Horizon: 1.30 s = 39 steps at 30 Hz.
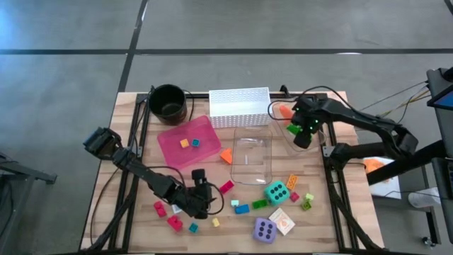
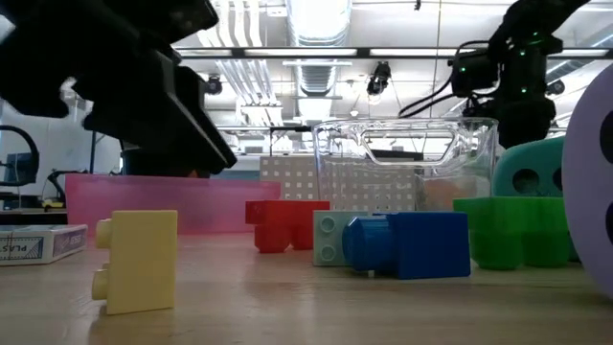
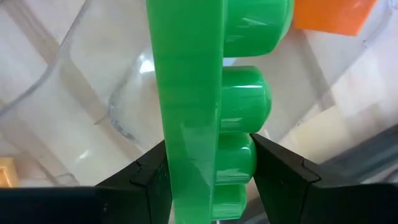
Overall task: Pick & Place Toys
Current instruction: Put the bottom large green game piece into the top transparent bin
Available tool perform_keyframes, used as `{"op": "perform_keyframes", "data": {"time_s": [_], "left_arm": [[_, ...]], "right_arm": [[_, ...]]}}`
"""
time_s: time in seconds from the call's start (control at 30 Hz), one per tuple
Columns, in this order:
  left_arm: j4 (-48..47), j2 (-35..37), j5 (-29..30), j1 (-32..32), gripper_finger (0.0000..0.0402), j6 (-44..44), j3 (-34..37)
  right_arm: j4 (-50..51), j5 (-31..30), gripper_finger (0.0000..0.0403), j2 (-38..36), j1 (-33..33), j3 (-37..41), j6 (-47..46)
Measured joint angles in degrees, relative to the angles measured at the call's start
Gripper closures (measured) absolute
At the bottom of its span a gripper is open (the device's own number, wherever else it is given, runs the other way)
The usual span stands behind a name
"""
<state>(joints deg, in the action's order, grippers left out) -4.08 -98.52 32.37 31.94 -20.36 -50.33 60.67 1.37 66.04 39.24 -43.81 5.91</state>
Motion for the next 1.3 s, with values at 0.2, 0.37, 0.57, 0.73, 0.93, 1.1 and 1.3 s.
{"op": "perform_keyframes", "data": {"time_s": [0.2, 0.37, 0.57, 0.73, 0.93, 1.1, 1.3], "left_arm": [[-0.04, 0.00, 0.04, -0.06, 0.0159, -0.02, 0.00], [-0.04, 0.00, 0.01, -0.02, 0.0159, -0.02, 0.00], [-0.04, 0.00, 0.01, -0.04, 0.0159, -0.02, 0.00], [-0.04, -0.02, 0.01, -0.04, 0.0159, -0.03, 0.00], [-0.04, -0.04, 0.01, -0.04, 0.0159, -0.04, 0.00], [-0.04, -0.04, 0.01, -0.04, 0.0159, -0.04, 0.00], [-0.04, -0.05, 0.00, -0.04, 0.0159, -0.04, 0.00]], "right_arm": [[-4.17, 0.13, 0.0213, -1.03, -0.42, -0.02, 0.00], [-4.60, 0.17, 0.0213, 0.38, -2.26, 0.03, -1.68], [-5.86, 0.15, 0.0213, 2.34, -4.08, 0.11, -2.97], [-6.85, 0.06, 0.0213, 2.21, -4.43, 0.11, -3.01], [-6.79, -2.83, 0.0213, 2.31, -4.38, 0.12, -4.32], [-6.82, -2.82, 0.0213, 2.43, -4.39, 0.22, -4.57], [-6.72, -4.35, 0.0207, 2.38, -4.33, 0.22, -5.28]]}}
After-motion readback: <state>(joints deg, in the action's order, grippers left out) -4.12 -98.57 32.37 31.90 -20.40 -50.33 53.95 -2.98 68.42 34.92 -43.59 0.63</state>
